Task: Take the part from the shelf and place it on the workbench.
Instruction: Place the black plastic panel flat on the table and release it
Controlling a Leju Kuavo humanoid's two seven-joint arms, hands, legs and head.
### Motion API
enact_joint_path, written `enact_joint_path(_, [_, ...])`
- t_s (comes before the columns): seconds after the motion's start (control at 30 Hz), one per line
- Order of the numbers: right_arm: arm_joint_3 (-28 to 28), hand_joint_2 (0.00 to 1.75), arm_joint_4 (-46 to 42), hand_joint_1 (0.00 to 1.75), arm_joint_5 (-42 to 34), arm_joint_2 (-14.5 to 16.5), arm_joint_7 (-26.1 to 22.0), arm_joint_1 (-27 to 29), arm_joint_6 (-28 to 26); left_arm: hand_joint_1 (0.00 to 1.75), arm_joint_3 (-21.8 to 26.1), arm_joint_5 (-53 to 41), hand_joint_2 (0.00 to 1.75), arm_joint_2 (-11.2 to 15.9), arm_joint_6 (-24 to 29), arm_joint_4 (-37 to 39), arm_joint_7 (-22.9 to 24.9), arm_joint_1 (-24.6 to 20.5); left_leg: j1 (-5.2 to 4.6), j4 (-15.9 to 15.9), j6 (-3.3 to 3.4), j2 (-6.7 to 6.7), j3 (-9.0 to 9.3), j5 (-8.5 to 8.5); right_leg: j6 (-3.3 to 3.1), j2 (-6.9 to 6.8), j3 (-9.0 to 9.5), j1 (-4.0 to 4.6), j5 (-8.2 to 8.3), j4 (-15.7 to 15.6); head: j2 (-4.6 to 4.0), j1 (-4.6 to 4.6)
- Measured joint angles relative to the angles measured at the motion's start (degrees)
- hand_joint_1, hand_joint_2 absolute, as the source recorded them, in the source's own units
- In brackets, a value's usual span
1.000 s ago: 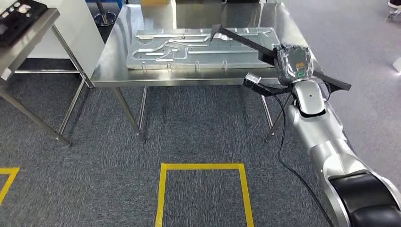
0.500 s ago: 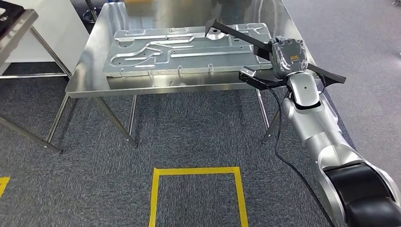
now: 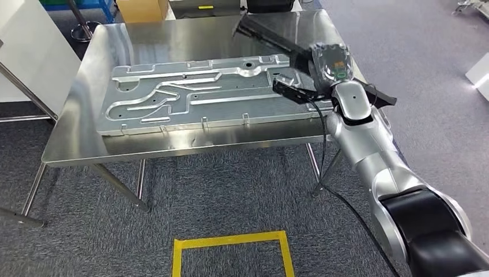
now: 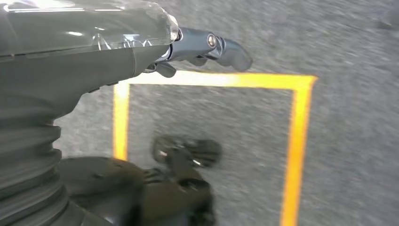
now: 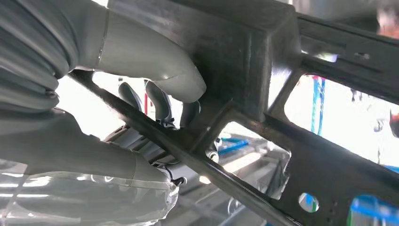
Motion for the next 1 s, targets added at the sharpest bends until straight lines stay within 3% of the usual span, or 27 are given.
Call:
enact_joint_path(0.03, [0.17,1.75,0.01,1.75,0.09,0.08,0.03,-0.01,0.35,0.00,0.01,-0.10,1.75,-0.06,-0.24,0.00,-0.01,-0.09,0.22,-0.34,0.03,-0.01,1.56,-1.11,0.39,-0.46,-2.50,-0.08,-1.17,2.97,-0.01,0.00])
enact_joint_path(0.07, [0.40,1.75,0.02,1.75,0.17,0.10,0.03,0.38,0.61,0.00,0.01,-0.18,1.75,-0.17,-0.42,0.00,-0.01,-0.12,0.47,-0.74,-0.03,-0.06,3.30,-2.24,0.76,-0.64,-4.77,-0.25,-3.55,4.65,-0.01,0.01])
enact_joint_path(0.13, [0.93,1.75,-0.14,1.75,0.21,0.06,-0.06,1.54,0.98,0.00,0.01,-0.21,1.75,-0.40,-0.61,0.00,0.13,-0.04,0.93,-1.54,-0.41,-0.24,7.03,-4.39,1.37,-0.76,-8.49,-0.70,-8.78,4.20,-0.01,0.01])
enact_joint_path(0.17, [1.16,1.75,-0.37,1.75,0.20,-0.07,-0.09,1.97,1.20,0.00,0.01,-0.08,1.75,-0.51,-0.72,0.00,0.29,0.02,1.08,-1.83,-0.62,-0.31,8.85,-5.44,1.58,-0.88,-9.93,-0.92,-9.57,2.22,-0.01,0.01])
enact_joint_path(0.2, [1.44,1.75,-0.58,1.75,0.22,-0.29,-0.12,2.29,1.49,0.00,0.04,0.19,1.75,-0.61,-0.95,0.01,0.50,0.06,1.16,-2.01,-0.81,-0.38,10.61,-6.56,1.72,-1.09,-11.11,-1.09,-7.56,-0.86,-0.01,0.01])
enact_joint_path(0.23, [1.81,1.75,-0.73,1.75,0.28,-0.60,-0.09,2.70,1.77,0.00,0.12,0.57,1.75,-0.73,-1.26,0.05,0.72,0.19,1.21,-2.10,-1.03,-0.45,12.12,-7.78,1.72,-1.45,-12.00,-1.20,-1.66,-5.01,-0.01,0.01])
enact_joint_path(0.27, [2.25,1.75,-0.64,1.75,0.38,-1.01,-0.08,3.13,1.98,0.00,0.24,0.99,1.75,-0.84,-1.61,0.14,0.88,0.21,1.17,-1.76,-1.29,-0.61,13.54,-9.17,1.51,-1.87,-12.70,-1.24,5.25,-9.04,0.01,-0.01])
enact_joint_path(0.3, [2.80,1.75,-0.51,1.75,0.51,-1.33,-0.07,3.65,2.13,0.00,0.40,1.34,1.75,-0.98,-1.94,0.23,0.96,0.08,1.11,-1.74,-1.60,-0.72,14.83,-10.64,1.15,-2.16,-12.93,-1.06,11.08,-11.69,0.01,-0.03])
enact_joint_path(0.33, [3.30,1.75,-0.52,1.75,0.55,-1.57,-0.08,4.15,2.20,0.00,0.56,1.56,1.75,-1.10,-2.17,0.31,0.98,-0.02,0.97,-1.42,-1.96,-0.79,15.94,-11.61,0.65,-2.31,-12.78,-0.95,14.72,-13.03,0.02,-0.01])
enact_joint_path(0.4, [4.01,1.75,-1.19,1.75,-0.17,-1.63,-0.20,4.15,2.21,0.00,0.80,1.50,1.75,-1.26,-2.42,0.35,0.98,-0.58,0.80,0.83,-2.49,-0.57,16.45,-11.88,-0.40,-1.98,-11.97,-0.85,14.05,-12.46,0.02,-0.01])
enact_joint_path(0.47, [4.23,1.75,-2.43,1.75,-1.59,-1.57,-0.30,3.35,2.06,0.00,0.90,1.15,1.75,-1.34,-2.47,0.35,1.09,-1.05,0.93,5.32,-3.08,-0.05,14.65,-12.38,-1.36,-1.56,-11.37,-1.05,13.07,-12.40,0.01,-0.08])
enact_joint_path(0.53, [4.26,1.75,-3.42,1.75,-2.62,-1.82,-0.30,3.02,1.92,0.00,0.92,0.89,1.75,-1.48,-2.47,0.35,1.19,-1.44,1.32,10.65,-3.83,0.36,11.42,-16.36,-1.94,-1.27,-10.98,-0.98,12.56,-12.39,0.01,-0.19])
enact_joint_path(0.6, [4.27,1.75,-3.85,1.75,-2.99,-2.15,-0.28,3.30,1.86,0.00,0.92,0.76,1.75,-1.57,-2.47,0.35,1.26,-1.63,1.71,15.79,-4.35,0.59,7.41,-20.05,-2.06,-1.08,-10.77,-0.86,12.16,-12.32,0.01,-0.26])
enact_joint_path(0.63, [4.28,1.75,-3.98,1.75,-3.03,-2.22,-0.29,3.53,1.86,0.00,0.92,0.73,1.75,-1.58,-2.47,0.35,1.30,-1.64,1.85,16.61,-4.49,0.68,6.08,-20.05,-2.05,-0.98,-10.63,-0.84,11.96,-12.26,0.01,-0.26])
enact_joint_path(0.67, [4.31,1.75,-4.14,1.75,-3.03,-2.26,-0.30,3.74,1.86,0.00,0.92,0.69,1.75,-1.58,-2.47,0.35,1.34,-1.63,1.94,15.57,-4.47,0.76,5.55,-18.54,-1.99,-0.85,-10.44,-0.83,11.75,-12.17,0.01,-0.27])
enact_joint_path(0.73, [4.40,1.75,-4.58,1.75,-3.09,-2.39,-0.33,3.99,1.85,0.00,0.92,0.69,1.75,-1.58,-2.47,0.35,1.25,-1.60,1.93,8.85,-3.91,0.92,6.52,-12.70,-1.81,-0.65,-10.10,-0.77,11.41,-11.99,-0.01,-0.28])
enact_joint_path(0.77, [4.44,1.75,-4.86,1.75,-3.21,-2.61,-0.31,4.11,1.81,0.00,0.95,0.80,1.75,-1.58,-2.42,0.35,1.18,-1.63,1.80,5.41,-3.46,1.00,7.12,-10.60,-1.66,-0.61,-9.99,-0.67,11.33,-11.88,-0.01,-0.28])
enact_joint_path(0.83, [4.48,1.75,-5.59,1.75,-3.69,-3.45,-0.24,4.74,1.69,0.00,1.01,1.05,1.75,-1.70,-2.29,0.35,1.28,-1.79,1.47,1.99,-2.65,1.01,7.56,-9.46,-1.07,-0.62,-10.05,-0.64,11.31,-11.80,-0.01,-0.28])
enact_joint_path(0.87, [4.50,1.75,-6.06,1.75,-3.92,-3.98,-0.24,5.34,1.64,0.00,1.04,1.15,1.75,-1.79,-2.24,0.35,1.37,-1.85,1.35,1.85,-2.32,0.96,7.41,-9.64,-0.67,-0.63,-10.06,-0.65,11.34,-11.79,-0.01,-0.28])
enact_joint_path(0.93, [4.56,1.75,-7.38,1.75,-4.18,-5.19,-0.34,7.02,1.62,0.00,1.05,1.18,1.75,-1.95,-2.49,0.35,1.22,-1.94,1.60,1.34,-1.70,0.92,7.64,-8.17,0.13,-0.70,-10.08,-0.63,11.19,-11.67,-0.01,-0.27])
enact_joint_path(1.0, [4.61,1.75,-8.75,1.75,-4.51,-6.71,-0.43,8.80,1.66,0.00,1.07,1.14,1.75,-1.99,-3.25,0.35,0.95,-2.12,1.96,0.73,-1.28,0.95,7.97,-6.98,0.66,-0.78,-11.30,-0.64,9.15,-8.75,-0.01,-0.25])
